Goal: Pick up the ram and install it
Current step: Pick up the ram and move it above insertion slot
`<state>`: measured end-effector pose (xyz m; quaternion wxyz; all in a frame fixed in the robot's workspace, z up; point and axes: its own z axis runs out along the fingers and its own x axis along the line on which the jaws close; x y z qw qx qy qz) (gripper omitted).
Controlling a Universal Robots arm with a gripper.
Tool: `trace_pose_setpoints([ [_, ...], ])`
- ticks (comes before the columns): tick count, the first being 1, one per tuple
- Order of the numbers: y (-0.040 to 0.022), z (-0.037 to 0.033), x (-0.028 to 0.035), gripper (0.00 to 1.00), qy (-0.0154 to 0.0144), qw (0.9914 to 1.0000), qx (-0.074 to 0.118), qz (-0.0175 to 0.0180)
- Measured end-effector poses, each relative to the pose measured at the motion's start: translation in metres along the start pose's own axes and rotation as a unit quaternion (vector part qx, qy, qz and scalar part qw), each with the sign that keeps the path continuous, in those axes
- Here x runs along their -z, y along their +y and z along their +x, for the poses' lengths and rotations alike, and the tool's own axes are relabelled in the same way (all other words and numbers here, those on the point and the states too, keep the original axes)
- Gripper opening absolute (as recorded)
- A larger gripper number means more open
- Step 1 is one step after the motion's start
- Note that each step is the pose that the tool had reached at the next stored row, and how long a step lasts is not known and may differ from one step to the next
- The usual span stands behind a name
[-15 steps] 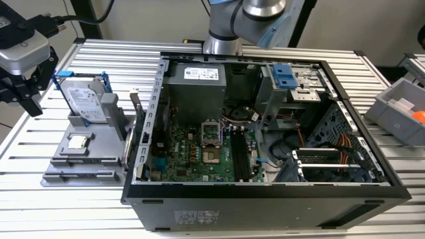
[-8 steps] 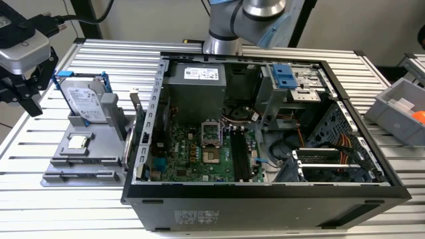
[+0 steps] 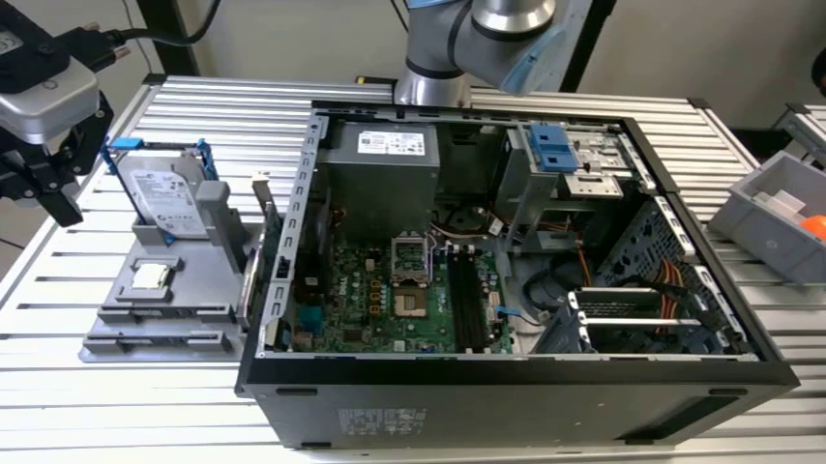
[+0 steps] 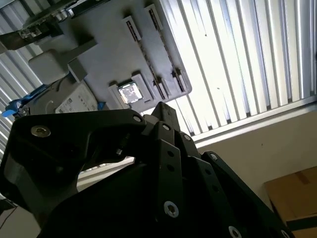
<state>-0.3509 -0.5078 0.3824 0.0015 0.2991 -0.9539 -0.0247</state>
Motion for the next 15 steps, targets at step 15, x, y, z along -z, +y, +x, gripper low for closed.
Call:
trace_pose_setpoints([
  [15, 0.0001, 0.0, 0.0, 0.0, 0.0007, 0.99991, 0.014, -0.0002],
])
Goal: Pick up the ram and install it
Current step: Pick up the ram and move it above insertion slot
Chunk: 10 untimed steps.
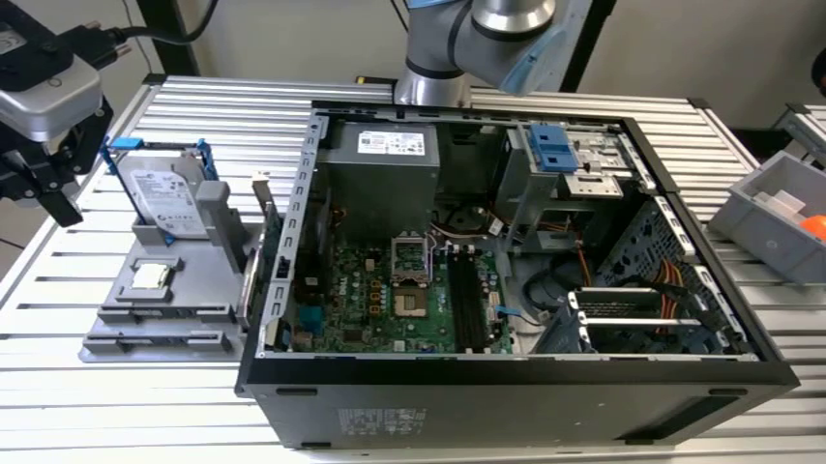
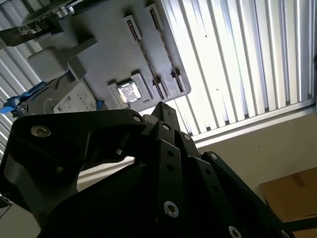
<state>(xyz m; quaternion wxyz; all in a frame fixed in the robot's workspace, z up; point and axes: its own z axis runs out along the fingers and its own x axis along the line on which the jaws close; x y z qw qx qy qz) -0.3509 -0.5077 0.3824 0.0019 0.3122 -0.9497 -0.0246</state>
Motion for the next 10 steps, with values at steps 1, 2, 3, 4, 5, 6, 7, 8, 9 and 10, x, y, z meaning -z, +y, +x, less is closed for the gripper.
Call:
trace_pose_setpoints([
  [1, 0.0, 0.0, 0.0, 0.0, 0.0001, 1.0, 0.002, 0.0],
  [2, 0.0, 0.0, 0.0, 0.0, 0.0002, 0.99999, 0.005, -0.0001],
  [3, 0.0, 0.0, 0.0, 0.0, 0.0003, 0.99998, 0.007, -0.0001],
  [4, 0.0, 0.0, 0.0, 0.0, 0.0004, 0.99996, 0.009, -0.0001],
  [5, 0.0, 0.0, 0.0, 0.0, 0.0005, 0.99994, 0.011, -0.0001],
  [6, 0.0, 0.0, 0.0, 0.0, 0.0007, 0.99991, 0.013, -0.0002],
  [7, 0.0, 0.0, 0.0, 0.0, 0.0007, 0.99988, 0.015, -0.0002],
  [8, 0.0, 0.0, 0.0, 0.0, 0.0008, 0.99986, 0.017, -0.0002],
  [9, -0.0001, 0.0, 0.0, 0.0, 0.0009, 0.99984, 0.018, -0.0002],
  [10, 0.0, -0.0002, 0.0, 0.0, 0.0009, 0.99983, 0.019, -0.0002],
])
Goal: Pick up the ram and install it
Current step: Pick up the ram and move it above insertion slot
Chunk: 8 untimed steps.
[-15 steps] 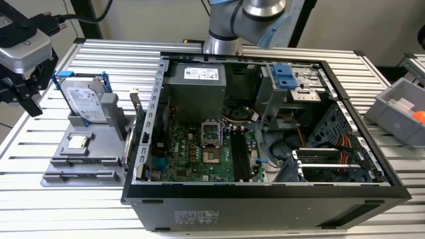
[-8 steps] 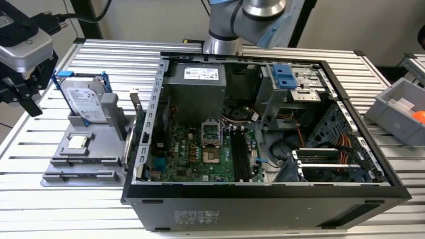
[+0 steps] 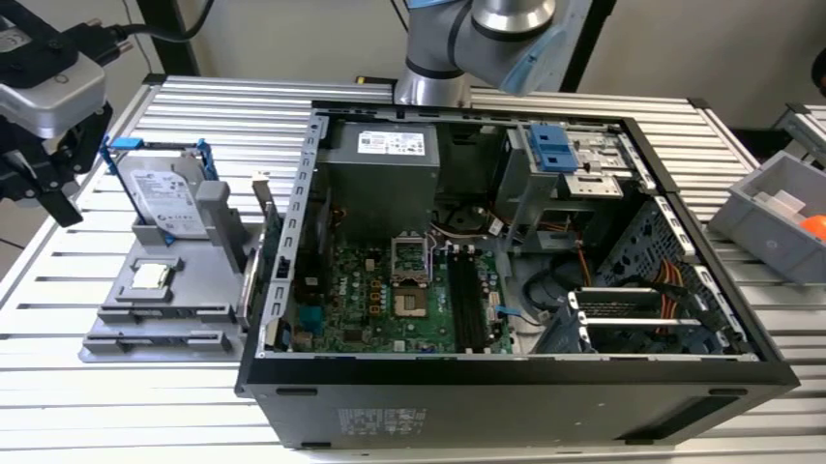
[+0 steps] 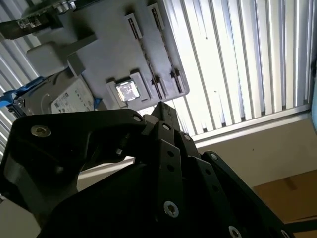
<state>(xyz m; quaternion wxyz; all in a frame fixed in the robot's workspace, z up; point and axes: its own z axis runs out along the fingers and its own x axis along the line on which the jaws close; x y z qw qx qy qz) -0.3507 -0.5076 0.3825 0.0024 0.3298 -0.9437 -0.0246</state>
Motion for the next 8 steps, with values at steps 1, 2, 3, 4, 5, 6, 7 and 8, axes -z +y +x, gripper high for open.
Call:
trace_pose_setpoints([
  [1, 0.0001, -0.0001, 0.0, 0.0, 0.0001, 1.0, 0.0, 0.0],
  [2, 0.0001, -0.0001, 0.0, 0.0, 0.0001, 1.0, 0.001, 0.0],
  [3, 0.0001, -0.0001, 0.0, 0.0, 0.0002, 0.99999, 0.003, 0.0],
  [4, 0.0002, 0.0, 0.0001, 0.0, 0.0004, 0.99998, 0.006, -0.0001],
  [5, 0.0003, 0.0, 0.0, 0.0, 0.0005, 0.99995, 0.01, -0.0001],
  [6, 0.0003, 0.0, -0.0001, 0.0, 0.0007, 0.9999, 0.014, -0.0002],
  [7, 0.0003, 0.0, -0.0001, 0.0, 0.0008, 0.99983, 0.019, -0.0002],
  [8, 0.0004, -0.0001, -0.0002, 0.0, 0.001, 0.99973, 0.023, -0.0003],
])
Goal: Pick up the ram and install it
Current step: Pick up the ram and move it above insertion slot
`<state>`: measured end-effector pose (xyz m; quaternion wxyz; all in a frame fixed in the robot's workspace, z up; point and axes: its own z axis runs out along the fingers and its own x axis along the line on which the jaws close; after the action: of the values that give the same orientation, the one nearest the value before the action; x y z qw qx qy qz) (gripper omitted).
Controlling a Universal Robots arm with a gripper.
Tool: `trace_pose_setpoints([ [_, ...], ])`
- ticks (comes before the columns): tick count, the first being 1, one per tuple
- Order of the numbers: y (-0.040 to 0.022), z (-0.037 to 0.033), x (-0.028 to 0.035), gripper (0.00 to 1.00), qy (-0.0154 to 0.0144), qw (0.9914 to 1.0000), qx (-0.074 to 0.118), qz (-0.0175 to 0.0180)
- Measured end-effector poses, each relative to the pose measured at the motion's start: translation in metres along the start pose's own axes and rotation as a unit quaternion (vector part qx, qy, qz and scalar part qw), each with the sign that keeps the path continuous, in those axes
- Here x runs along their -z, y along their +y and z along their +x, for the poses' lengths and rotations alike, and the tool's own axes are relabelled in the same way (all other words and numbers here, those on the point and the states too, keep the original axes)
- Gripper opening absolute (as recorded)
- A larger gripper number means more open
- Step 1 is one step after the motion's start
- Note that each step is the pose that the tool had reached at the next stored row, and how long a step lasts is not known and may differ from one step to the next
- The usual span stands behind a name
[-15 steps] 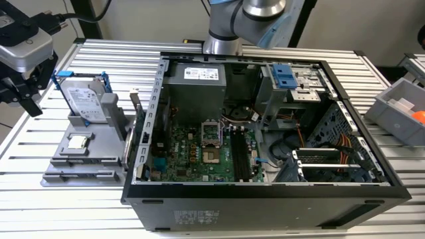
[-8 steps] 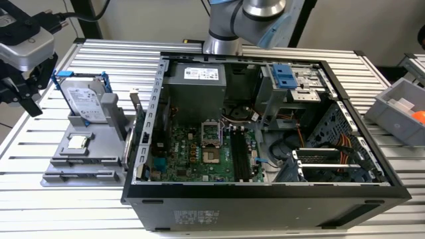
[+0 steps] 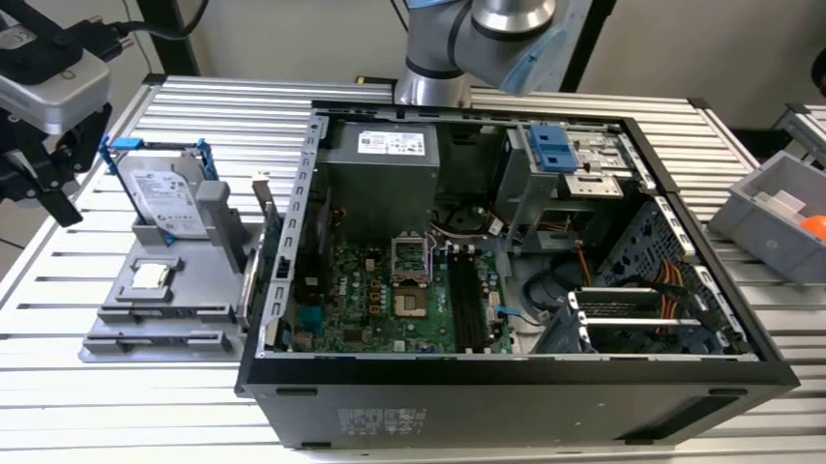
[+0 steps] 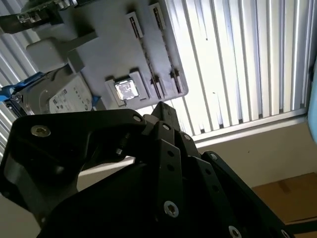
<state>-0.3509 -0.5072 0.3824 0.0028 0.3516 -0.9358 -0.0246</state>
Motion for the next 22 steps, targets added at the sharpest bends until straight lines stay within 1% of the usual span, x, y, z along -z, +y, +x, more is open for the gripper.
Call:
trace_pose_setpoints([
  [3, 0.0004, -0.0004, 0.0001, 0.0, 0.0008, 0.99992, 0.013, -0.0001],
  [5, 0.0004, -0.0003, 0.0, 0.0, 0.0013, 0.99971, 0.024, -0.0002],
  [7, 0.0004, -0.0004, 0.0001, 0.0, 0.0019, 0.99933, 0.036, -0.0004],
  [9, 0.0005, -0.0007, 0.0001, 0.0, 0.0027, 0.99867, 0.051, -0.0005],
  [11, 0.0006, -0.0006, 0.0001, 0.0, 0.0035, 0.99761, 0.069, -0.0007],
  [15, 0.0007, -0.0006, 0.0001, 0.0, 0.0051, 0.99489, 0.101, -0.0011],
  [17, 0.0007, -0.0006, 0.0001, 0.0, 0.0057, 0.99334, 0.115, -0.0013],
  [22, 0.0007, -0.0006, 0.0001, 0.0, 0.0069, 0.99033, 0.139, -0.0015],
])
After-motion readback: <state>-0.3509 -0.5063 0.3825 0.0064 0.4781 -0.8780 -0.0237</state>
